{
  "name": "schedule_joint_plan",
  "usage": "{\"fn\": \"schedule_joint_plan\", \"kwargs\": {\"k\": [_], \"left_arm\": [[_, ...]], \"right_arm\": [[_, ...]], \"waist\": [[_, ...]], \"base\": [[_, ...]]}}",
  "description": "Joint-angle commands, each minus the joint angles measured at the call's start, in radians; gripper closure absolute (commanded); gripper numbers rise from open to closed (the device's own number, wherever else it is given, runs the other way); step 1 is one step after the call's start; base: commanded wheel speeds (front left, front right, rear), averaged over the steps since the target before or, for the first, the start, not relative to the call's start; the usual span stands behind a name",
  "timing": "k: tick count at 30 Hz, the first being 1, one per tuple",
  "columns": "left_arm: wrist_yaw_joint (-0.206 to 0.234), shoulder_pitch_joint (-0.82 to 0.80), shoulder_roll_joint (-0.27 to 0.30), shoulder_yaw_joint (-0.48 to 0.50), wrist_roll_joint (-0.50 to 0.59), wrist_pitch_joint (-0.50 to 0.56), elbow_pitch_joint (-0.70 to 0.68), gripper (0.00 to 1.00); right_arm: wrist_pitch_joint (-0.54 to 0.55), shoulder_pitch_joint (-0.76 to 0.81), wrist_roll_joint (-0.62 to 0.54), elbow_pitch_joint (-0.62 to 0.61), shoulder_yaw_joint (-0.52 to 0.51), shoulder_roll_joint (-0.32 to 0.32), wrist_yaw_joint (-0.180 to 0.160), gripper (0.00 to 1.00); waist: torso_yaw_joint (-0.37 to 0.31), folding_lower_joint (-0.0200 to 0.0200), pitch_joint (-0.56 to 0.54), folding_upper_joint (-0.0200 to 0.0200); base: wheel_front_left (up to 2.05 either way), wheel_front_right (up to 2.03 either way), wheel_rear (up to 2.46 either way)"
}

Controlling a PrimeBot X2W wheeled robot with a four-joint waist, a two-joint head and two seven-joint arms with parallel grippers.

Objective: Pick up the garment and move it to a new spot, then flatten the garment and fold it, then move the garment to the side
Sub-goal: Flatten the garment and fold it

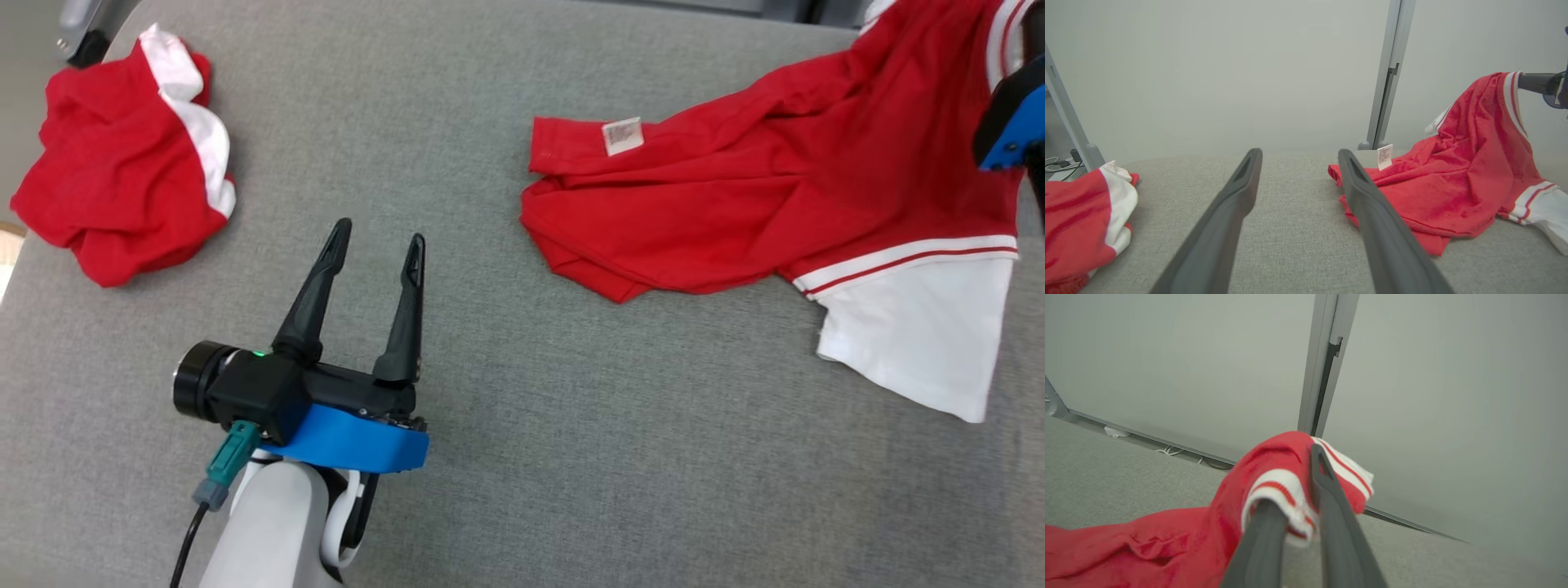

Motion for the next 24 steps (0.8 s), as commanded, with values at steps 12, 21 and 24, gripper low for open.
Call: {"fn": "schedule_joint_plan", "kwargs": {"k": [12, 21, 24], "left_arm": [[-0.007, 0.059, 0.007, 0.013, -0.018, -0.003, 0.066, 0.0], [0.0, 0.124, 0.027, 0.059, -0.018, -0.003, 0.073, 0.0], [-0.001, 0.129, 0.029, 0.06, -0.014, -0.003, 0.071, 0.0]], "right_arm": [[0.039, 0.168, 0.077, 0.096, 0.048, 0.076, 0.0, 0.0], [0.155, 0.476, 0.162, -0.13, 0.061, 0.129, 0.0, 0.0], [0.191, 0.554, 0.153, -0.196, 0.023, 0.161, 0.0, 0.0]], "waist": [[-0.083, -0.0001, -0.142, 0.0], [-0.157, -0.0001, -0.217, 0.0], [-0.161, -0.0001, -0.211, 0.0]], "base": [[0.0, 0.0, 0.0], [0.0, 0.0, 0.0], [0.0, 0.0, 0.0]]}}
